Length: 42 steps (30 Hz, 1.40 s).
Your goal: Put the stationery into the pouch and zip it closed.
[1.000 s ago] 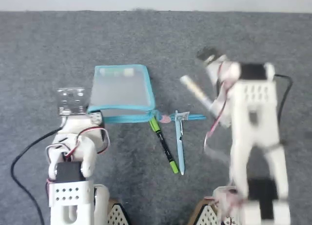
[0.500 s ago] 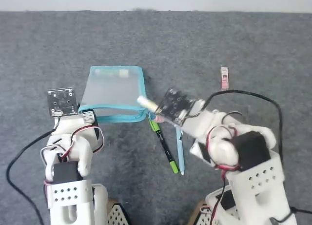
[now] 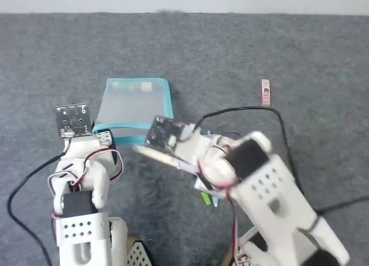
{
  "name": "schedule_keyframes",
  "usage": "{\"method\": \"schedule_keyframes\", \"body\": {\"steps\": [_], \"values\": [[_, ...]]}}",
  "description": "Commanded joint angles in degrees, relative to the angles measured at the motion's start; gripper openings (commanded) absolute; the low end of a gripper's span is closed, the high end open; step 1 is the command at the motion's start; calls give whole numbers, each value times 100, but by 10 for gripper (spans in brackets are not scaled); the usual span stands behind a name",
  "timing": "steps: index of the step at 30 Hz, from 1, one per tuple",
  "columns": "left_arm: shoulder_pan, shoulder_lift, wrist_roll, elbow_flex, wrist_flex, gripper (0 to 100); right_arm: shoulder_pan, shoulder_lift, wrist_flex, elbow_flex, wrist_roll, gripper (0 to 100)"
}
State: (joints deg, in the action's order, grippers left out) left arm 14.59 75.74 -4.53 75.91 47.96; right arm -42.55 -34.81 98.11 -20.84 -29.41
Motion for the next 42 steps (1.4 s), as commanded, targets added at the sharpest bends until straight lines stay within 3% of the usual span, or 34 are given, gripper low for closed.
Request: {"method": "schedule_keyframes", "body": {"steps": [1, 9, 13, 15, 17, 27, 38, 42], "values": [[26, -35, -105, -145, -185, 12, 75, 637, -145, 818, 554, 6], [26, -35, -105, -145, -176, 12, 154, 1754, -101, 2084, 1240, 6], [26, -35, -97, -145, -185, 12, 119, 1974, 48, 2338, 1231, 6], [26, -35, -97, -136, -193, 12, 31, 1886, 356, 2435, 835, 6], [26, -35, -88, -136, -193, 12, -101, 1675, 523, 2382, 431, 6], [-229, -35, -88, -84, -202, 12, 215, -655, 497, 1495, 387, 6], [-246, -35, -70, -75, -202, 12, 180, -1877, 479, 1459, 835, 6], [-273, -35, -70, -75, -202, 12, -233, -2431, 479, 1495, 923, 6]]}}
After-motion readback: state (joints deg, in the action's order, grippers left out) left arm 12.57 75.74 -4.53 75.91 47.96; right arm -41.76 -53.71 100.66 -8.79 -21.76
